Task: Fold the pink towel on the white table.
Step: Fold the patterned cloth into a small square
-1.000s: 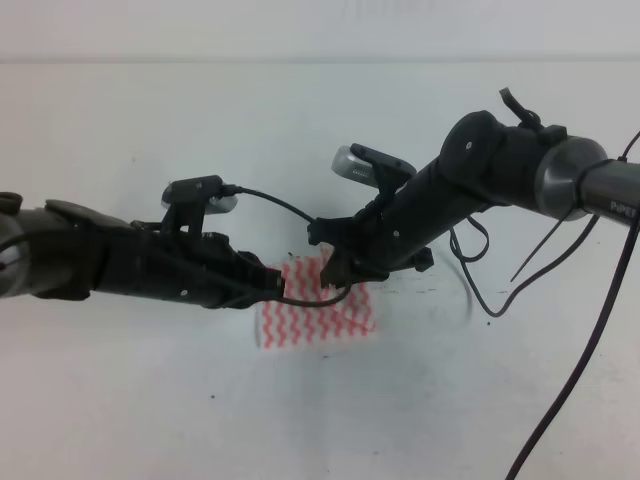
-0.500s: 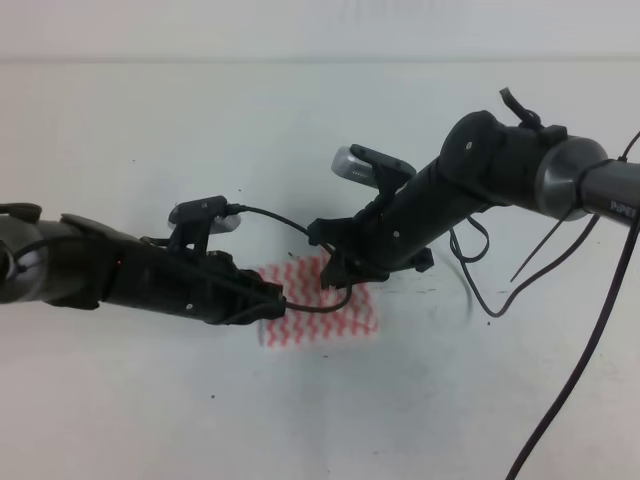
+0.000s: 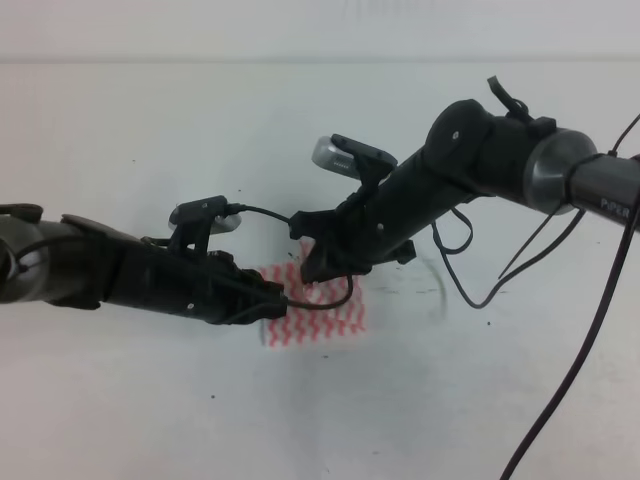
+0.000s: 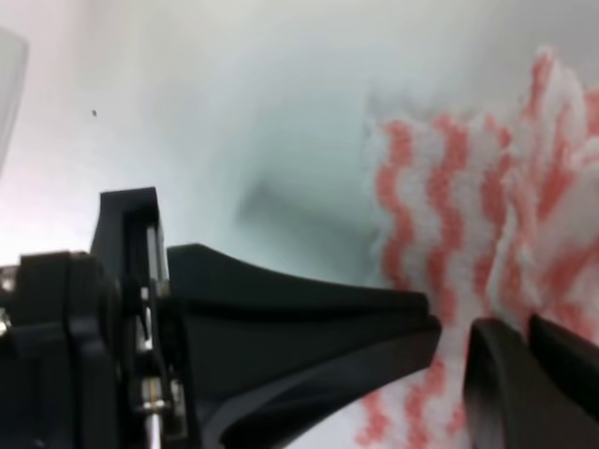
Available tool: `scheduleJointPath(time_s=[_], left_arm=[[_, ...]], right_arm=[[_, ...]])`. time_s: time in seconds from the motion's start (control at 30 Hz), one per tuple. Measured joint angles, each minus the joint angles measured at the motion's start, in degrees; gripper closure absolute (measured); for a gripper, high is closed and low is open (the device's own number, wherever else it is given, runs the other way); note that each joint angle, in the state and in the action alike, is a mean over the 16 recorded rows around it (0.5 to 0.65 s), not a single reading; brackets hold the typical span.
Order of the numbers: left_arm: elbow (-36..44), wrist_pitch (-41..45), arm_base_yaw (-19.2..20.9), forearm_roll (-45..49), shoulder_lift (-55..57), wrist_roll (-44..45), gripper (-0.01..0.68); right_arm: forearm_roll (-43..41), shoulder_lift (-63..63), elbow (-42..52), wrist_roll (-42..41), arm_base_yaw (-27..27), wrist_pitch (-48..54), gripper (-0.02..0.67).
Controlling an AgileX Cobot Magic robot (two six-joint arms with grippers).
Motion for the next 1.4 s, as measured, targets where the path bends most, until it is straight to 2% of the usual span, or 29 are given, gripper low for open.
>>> scheduleJointPath(time_s=[1.03,1.4], left_arm=[[-0.12,1.36,0.03,-0.67,-0.68,0.02,0.679],[0.02,4.3,2.42,-0.23,-3.59,-0.27,0.679]], right_arm=[[0.25,1.97,-0.66,0.03,1.25,-1.91,0.665],[0.12,2.06,-0.67,0.03,1.26,-1.73,0.665]])
